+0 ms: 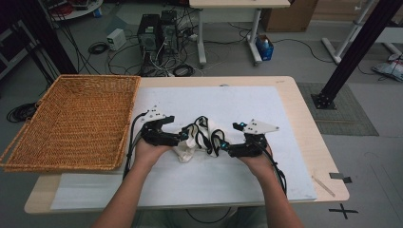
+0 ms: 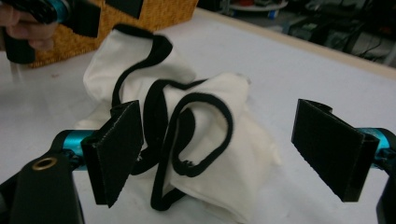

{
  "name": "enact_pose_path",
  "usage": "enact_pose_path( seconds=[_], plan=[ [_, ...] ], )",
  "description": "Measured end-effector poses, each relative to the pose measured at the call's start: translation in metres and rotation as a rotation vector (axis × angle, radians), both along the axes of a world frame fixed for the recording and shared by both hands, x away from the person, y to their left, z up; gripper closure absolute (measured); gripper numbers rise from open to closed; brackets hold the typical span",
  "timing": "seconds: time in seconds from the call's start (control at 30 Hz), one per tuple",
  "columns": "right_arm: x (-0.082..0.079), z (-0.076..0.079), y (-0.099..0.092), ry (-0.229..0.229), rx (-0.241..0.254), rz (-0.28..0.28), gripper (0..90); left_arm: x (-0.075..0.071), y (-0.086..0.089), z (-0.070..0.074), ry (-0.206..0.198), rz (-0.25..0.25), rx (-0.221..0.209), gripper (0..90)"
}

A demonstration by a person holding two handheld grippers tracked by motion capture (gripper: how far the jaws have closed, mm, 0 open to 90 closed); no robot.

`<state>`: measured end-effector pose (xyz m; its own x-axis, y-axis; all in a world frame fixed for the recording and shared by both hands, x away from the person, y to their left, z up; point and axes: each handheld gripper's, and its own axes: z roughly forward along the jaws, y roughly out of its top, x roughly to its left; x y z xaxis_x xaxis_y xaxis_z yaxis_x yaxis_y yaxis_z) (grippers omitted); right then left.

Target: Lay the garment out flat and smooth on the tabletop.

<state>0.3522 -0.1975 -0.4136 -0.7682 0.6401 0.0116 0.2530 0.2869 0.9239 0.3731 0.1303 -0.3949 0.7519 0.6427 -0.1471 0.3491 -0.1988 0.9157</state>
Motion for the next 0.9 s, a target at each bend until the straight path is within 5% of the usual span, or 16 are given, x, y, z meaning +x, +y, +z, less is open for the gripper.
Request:
enact_pose_path(
  seconds=[0.1, 0.2, 0.23, 0.27, 0.3, 0.37, 0.47, 0.63, 0.7, 0.8, 0.87, 0.9],
  plan=[
    [0.003, -0.006, 0.008, 0.029, -0.038, 0.018, 28.6, 0.000, -0.009, -0.005, 0.021, -0.018, 0.025, 13.5],
    [0.006, -0.012, 0.014, 0.069, -0.077, 0.041, 52.4, 0.000, -0.016, -0.009, 0.031, -0.031, 0.063, 17.9],
    [0.006, -0.016, 0.018, 0.082, -0.113, 0.053, 71.2, 0.000, -0.018, -0.011, 0.031, -0.031, 0.085, 33.0],
    [0.006, -0.017, 0.019, 0.086, -0.120, 0.048, 76.9, 0.000, -0.020, -0.012, 0.029, -0.036, 0.108, 45.7],
    [0.006, -0.017, 0.019, 0.086, -0.120, 0.048, 76.9, -0.001, -0.022, -0.014, 0.022, -0.039, 0.140, 45.7],
    [0.007, -0.012, 0.013, 0.092, -0.064, 0.020, 85.4, 0.000, -0.027, -0.018, 0.013, -0.033, 0.212, 73.7],
    [0.005, 0.002, -0.003, 0.054, -0.011, -0.013, 85.8, 0.000, -0.025, -0.017, 0.012, -0.021, 0.194, 82.9],
    [0.001, 0.026, -0.037, 0.008, -0.010, -0.072, 86.2, 0.002, 0.000, 0.002, -0.017, 0.030, 0.057, 83.8],
    [-0.002, 0.044, -0.063, -0.016, 0.022, -0.122, 86.3, 0.005, 0.012, 0.012, -0.031, 0.057, 0.023, 83.8],
    [-0.003, 0.049, -0.077, -0.024, 0.033, -0.147, 86.2, 0.009, 0.023, 0.017, -0.027, 0.083, -0.013, 83.0],
    [-0.002, 0.042, -0.086, 0.010, 0.015, -0.176, 85.3, 0.013, 0.023, 0.012, 0.020, 0.063, -0.020, 71.6],
    [0.000, 0.026, -0.089, 0.059, -0.002, -0.195, 78.4, 0.013, 0.020, 0.010, 0.035, 0.062, -0.002, 56.8]
  ],
)
